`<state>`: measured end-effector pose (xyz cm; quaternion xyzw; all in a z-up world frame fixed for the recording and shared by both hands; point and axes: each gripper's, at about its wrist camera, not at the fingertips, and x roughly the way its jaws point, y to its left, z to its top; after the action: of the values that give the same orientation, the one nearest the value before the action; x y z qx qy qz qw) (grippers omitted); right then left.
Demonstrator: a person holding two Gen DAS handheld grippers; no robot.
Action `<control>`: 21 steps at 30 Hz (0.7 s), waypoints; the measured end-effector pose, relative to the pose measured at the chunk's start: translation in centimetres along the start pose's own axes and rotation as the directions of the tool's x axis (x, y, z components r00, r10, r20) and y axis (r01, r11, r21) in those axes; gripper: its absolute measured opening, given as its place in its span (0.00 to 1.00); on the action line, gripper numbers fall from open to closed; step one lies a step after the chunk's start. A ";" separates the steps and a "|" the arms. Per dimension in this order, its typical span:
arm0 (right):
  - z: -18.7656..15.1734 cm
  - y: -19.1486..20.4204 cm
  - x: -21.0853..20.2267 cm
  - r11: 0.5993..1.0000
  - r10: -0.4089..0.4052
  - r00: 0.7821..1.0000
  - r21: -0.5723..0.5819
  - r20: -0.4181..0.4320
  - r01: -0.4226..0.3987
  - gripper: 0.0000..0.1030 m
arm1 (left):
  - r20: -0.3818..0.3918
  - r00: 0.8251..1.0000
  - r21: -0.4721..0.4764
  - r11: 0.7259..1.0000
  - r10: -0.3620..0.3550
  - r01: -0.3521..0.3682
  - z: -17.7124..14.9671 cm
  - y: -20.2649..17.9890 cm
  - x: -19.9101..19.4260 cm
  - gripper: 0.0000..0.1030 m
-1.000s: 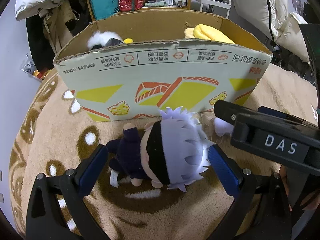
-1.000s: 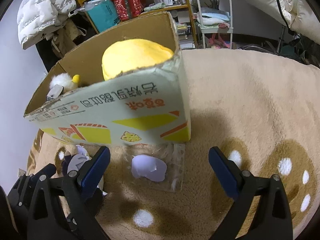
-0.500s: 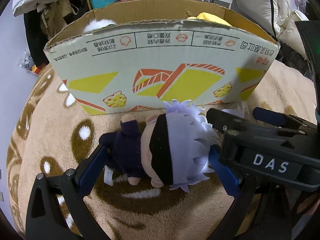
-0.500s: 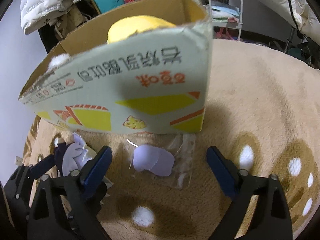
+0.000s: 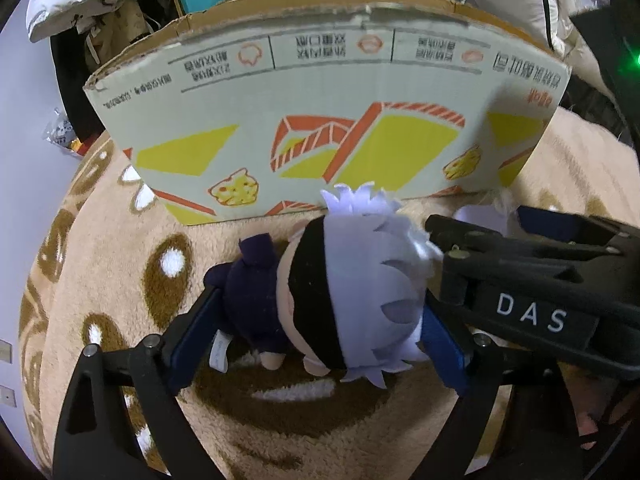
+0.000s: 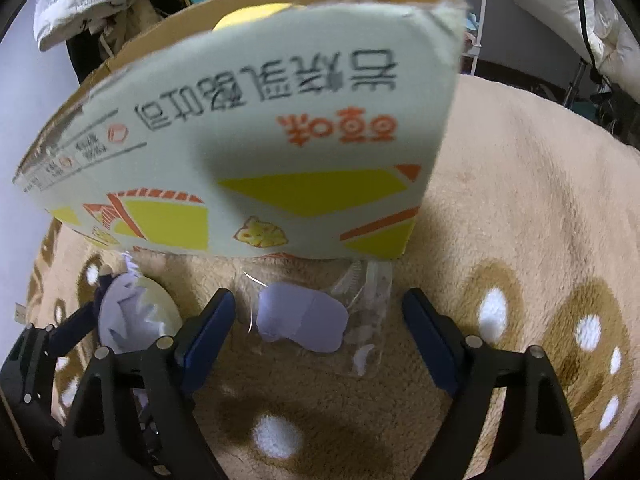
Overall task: Organize soft objects
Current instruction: 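Grasp the white-haired doll with the left tool while the right tool grasps the clear bag, then lift the doll with the left tool while the right tool lifts the clear bag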
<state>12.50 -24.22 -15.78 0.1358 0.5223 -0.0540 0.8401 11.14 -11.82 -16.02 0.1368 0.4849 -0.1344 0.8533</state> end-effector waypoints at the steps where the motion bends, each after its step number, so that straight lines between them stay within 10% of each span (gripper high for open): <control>1: 0.0 0.1 0.1 1.000 -0.005 1.000 -0.001 -0.001 0.005 0.88 | -0.002 1.000 0.001 1.000 0.008 -0.008 -0.1 0.1 0.2 0.88; 21: -0.8 1.0 -1.7 0.999 -0.010 1.000 0.046 0.010 0.010 0.45 | 0.001 1.000 -0.041 0.999 0.000 0.000 0.1 1.1 -0.8 0.80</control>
<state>11.28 -23.10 -14.37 0.1521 0.5172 -0.0709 0.8392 11.22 -10.70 -15.19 0.1192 0.4870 -0.1247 0.8562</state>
